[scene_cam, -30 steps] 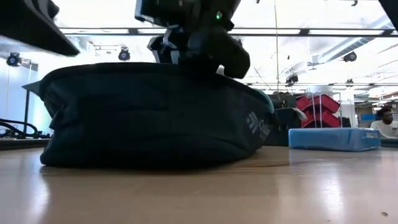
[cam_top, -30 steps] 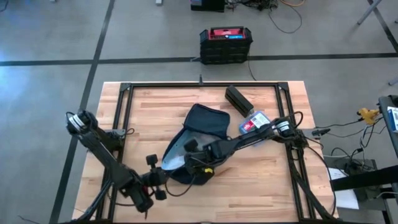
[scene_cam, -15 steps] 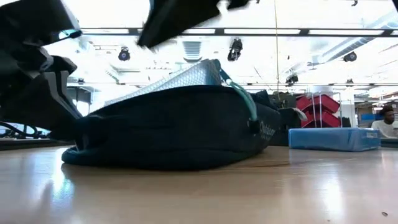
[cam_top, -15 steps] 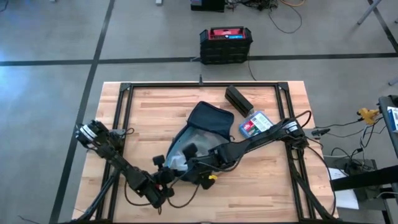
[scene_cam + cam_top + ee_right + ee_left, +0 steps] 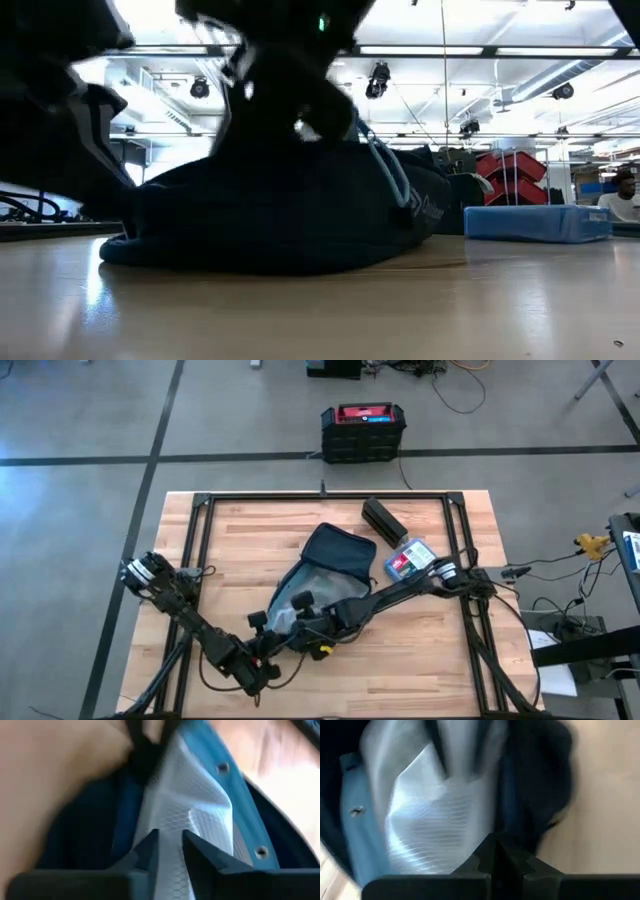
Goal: Unpack backpack
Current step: Put the blue zip bag into the dark blue backpack
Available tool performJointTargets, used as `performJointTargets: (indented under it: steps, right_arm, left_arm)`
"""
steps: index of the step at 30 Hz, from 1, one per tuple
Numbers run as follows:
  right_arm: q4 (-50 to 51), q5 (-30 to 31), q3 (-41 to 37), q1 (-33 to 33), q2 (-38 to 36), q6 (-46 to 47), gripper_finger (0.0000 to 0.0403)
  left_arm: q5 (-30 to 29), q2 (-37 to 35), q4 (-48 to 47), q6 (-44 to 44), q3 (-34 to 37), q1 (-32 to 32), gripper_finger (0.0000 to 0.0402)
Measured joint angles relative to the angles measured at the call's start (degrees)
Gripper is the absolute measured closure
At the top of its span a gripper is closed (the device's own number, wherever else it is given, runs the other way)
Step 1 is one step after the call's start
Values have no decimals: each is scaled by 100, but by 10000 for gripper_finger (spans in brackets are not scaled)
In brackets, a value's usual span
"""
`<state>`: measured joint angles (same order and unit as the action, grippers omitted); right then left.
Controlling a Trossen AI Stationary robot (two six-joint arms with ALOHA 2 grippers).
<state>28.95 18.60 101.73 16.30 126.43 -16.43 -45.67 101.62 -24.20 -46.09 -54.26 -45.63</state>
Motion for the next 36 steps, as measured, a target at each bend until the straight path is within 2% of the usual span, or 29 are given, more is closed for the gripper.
performJointTargets:
  steps: [2,6,15,19,23,26,30,33,36]
  right_arm:
    - [74,45,-11,-92,45,148,392]
    - [236,2,-24,-189,100,407,392]
    - [334,-232,-37,-208,100,544,402]
    - [373,-252,-37,-208,100,643,402]
    - [382,-252,-39,-208,100,646,403]
    - [382,-254,-39,-208,100,673,403]
    - [378,-257,-42,-208,100,688,403]
    - [382,-270,-44,-202,100,691,403]
    - [483,-252,-44,-190,91,696,403]
  left_arm:
    - [1,-122,-16,200,-128,-84,401]
    - [-80,-317,-268,416,-317,-328,401]
    - [-1024,-107,-510,571,-247,-400,393]
    - [-1036,39,-431,665,-243,-288,359]
    - [-1006,49,-225,719,-240,-164,307]
    - [-842,51,173,1029,-236,-43,266]
    - [-328,53,792,1446,-138,261,220]
    - [-274,113,867,1403,-49,481,202]
    - [-228,199,856,1363,49,607,211]
